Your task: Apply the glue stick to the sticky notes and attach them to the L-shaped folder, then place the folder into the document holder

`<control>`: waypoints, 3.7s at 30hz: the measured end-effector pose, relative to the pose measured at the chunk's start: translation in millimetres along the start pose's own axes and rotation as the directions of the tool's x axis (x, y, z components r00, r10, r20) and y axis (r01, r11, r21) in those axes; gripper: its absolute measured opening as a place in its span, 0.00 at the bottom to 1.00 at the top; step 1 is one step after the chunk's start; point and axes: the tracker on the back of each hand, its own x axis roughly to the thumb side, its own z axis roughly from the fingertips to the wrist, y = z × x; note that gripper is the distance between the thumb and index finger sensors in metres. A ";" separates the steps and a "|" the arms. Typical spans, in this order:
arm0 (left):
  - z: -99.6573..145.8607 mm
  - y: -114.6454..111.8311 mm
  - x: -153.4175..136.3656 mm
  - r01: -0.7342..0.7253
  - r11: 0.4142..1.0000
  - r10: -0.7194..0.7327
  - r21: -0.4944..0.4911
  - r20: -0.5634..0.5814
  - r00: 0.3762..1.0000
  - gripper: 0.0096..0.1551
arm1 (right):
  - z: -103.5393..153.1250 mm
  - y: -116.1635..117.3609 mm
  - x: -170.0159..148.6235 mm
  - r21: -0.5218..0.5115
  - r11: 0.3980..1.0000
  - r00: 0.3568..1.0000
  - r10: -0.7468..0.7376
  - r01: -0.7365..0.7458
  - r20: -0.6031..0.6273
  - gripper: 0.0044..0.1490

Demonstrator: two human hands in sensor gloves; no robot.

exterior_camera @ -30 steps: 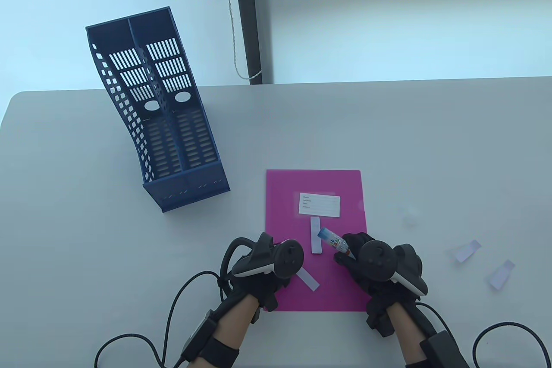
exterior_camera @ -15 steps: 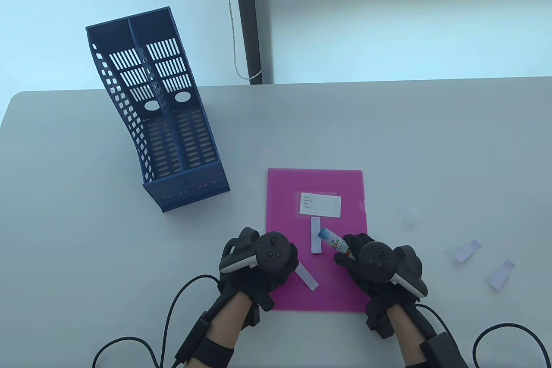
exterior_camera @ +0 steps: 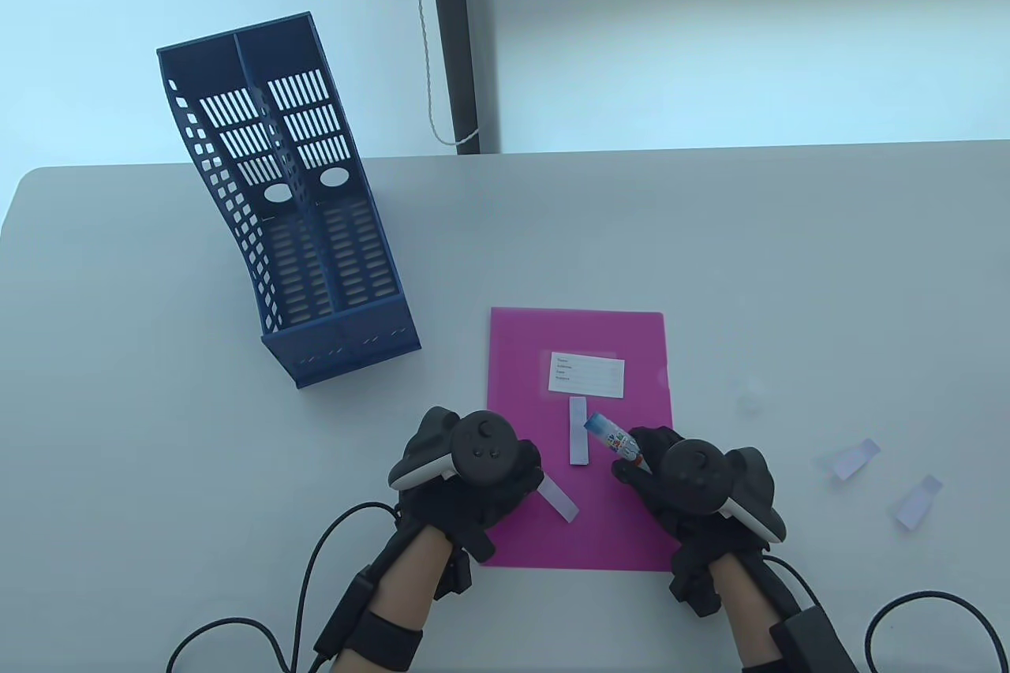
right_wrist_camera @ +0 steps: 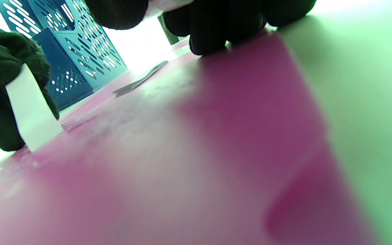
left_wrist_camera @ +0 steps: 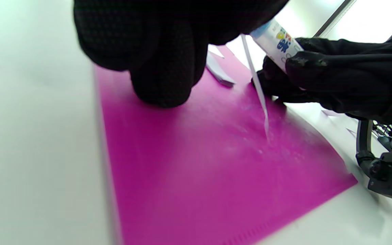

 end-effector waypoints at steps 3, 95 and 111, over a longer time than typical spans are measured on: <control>1.8 17.7 5.6 0.048 0.994 -0.050 0.095 0.023 0.998 0.19 | -1.2 -2.1 -5.4 -0.002 0.999 0.999 -0.040 0.040 -0.005 0.34; -61.0 -21.4 74.7 0.790 0.598 -0.797 0.135 -0.008 0.604 0.19 | -3.4 -7.3 -17.4 0.046 0.984 0.985 -0.171 0.172 -0.013 0.35; -61.4 -22.2 60.6 0.667 0.743 -0.660 0.048 -0.113 0.743 0.20 | -2.9 -7.4 -17.6 0.051 0.983 0.984 -0.175 0.176 -0.016 0.35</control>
